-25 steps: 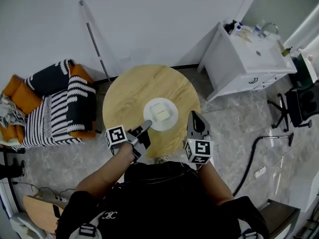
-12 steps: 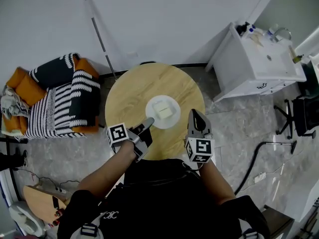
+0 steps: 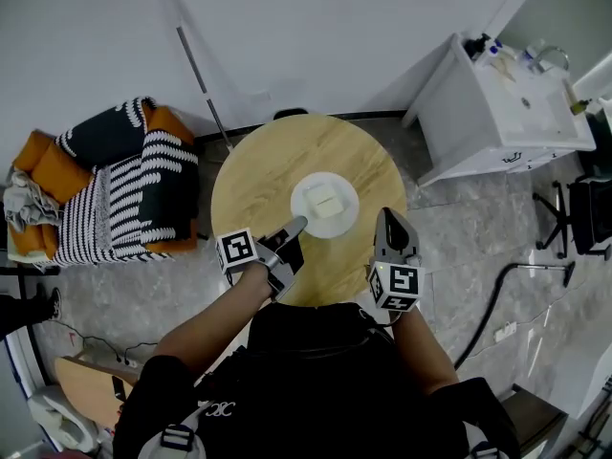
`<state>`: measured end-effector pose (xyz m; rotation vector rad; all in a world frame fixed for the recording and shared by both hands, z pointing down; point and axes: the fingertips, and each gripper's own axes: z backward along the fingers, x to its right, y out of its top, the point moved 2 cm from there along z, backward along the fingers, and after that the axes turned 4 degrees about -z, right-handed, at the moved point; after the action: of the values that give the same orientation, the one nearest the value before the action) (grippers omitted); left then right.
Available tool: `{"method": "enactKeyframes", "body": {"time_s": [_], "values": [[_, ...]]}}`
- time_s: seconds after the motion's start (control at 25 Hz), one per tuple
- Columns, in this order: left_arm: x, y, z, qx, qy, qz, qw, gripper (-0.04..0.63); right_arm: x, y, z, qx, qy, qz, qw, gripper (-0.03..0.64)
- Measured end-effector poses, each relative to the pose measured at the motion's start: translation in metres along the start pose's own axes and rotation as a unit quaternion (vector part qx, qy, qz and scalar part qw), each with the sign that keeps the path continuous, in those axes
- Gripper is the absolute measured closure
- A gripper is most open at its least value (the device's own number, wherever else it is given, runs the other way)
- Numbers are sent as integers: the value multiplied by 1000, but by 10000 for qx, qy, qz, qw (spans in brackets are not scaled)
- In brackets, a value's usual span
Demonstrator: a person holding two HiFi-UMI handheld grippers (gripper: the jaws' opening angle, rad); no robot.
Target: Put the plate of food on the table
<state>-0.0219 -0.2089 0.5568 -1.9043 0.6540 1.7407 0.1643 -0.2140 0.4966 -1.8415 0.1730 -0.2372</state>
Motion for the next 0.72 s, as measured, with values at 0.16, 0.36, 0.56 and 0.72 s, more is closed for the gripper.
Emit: {"method": "enactKeyframes", "body": {"time_s": [0.16,0.36,0.56,0.72], "values": [[-8,15,-4,178,-258,188,9993,571,-5,-8,1,-123,15,35,9999,609],[-35,27,-11,201,-234,179,9994,571,2,-16,7,-264,-80,116,9996,609],[-57,34,-21,190,-358,216,9989,571,14,-21,15,-413,-211,199,9987,609],[-79,39,-25,142,-406,298,9986,571,20,-22,19,-468,-308,260,9981,609]]}}
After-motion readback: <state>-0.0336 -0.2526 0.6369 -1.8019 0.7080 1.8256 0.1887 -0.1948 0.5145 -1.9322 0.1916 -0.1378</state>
